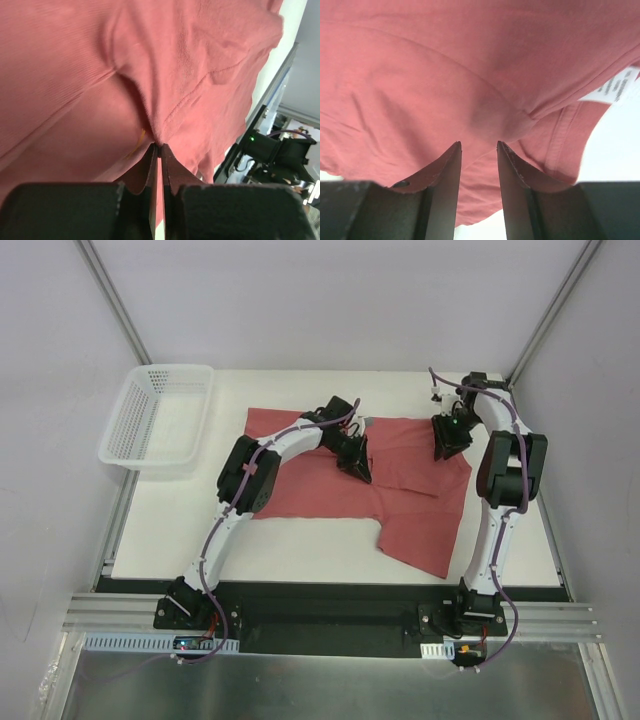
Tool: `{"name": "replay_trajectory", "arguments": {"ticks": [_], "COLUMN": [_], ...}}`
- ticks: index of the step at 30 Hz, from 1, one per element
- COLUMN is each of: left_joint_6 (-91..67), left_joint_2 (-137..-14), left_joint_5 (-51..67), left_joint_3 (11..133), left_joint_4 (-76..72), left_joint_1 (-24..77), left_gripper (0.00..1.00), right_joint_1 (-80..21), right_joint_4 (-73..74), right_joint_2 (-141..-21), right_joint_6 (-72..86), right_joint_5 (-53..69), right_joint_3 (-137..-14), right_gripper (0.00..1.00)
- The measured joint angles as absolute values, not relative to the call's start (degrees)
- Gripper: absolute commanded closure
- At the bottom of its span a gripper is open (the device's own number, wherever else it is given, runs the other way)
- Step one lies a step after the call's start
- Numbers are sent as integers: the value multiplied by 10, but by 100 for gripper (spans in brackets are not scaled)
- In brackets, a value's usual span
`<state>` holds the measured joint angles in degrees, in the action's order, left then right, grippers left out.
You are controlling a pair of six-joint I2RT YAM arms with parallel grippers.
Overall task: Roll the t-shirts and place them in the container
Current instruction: Fold the T-shirt at the center of the board.
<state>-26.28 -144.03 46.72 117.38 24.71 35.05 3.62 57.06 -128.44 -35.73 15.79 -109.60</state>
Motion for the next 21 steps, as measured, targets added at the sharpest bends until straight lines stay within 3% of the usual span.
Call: {"name": "replay_trajectory", "arguments": {"ticks": [5, 6, 7, 10, 13, 15, 19, 21], "left_joint_6": [-263, -263, -263, -260, -253, -240, -199, -175], "left_joint_2": [-1416, -1413, -1410, -1400, -1388, -1374, -1312, -1270], "left_joint_5": [480, 481, 481, 482, 489, 491, 486, 477], "left_joint_3": [1144, 1143, 1144, 1143, 1137, 1125, 1072, 1048], "left_joint_4": [249, 249, 248, 248, 256, 267, 301, 321], "left_joint_1": [333, 331, 330, 329, 328, 324, 303, 282], "left_gripper": [100, 96, 84, 79, 61, 56, 48, 44], "right_joint_1": [34, 33, 32, 30, 30, 31, 37, 40], "right_joint_4": [571, 571, 570, 570, 572, 567, 538, 521], "right_joint_2": [-1291, -1291, -1291, -1291, -1290, -1277, -1153, -1032], "right_joint_6": [-364, -365, -366, -369, -377, -389, -447, -498], "right_joint_5": [151, 150, 149, 143, 143, 147, 167, 177], "right_joint_3": [-1096, -1096, -1096, -1096, -1096, -1084, -959, -860], "right_gripper": [62, 62, 62, 63, 61, 59, 48, 41]}}
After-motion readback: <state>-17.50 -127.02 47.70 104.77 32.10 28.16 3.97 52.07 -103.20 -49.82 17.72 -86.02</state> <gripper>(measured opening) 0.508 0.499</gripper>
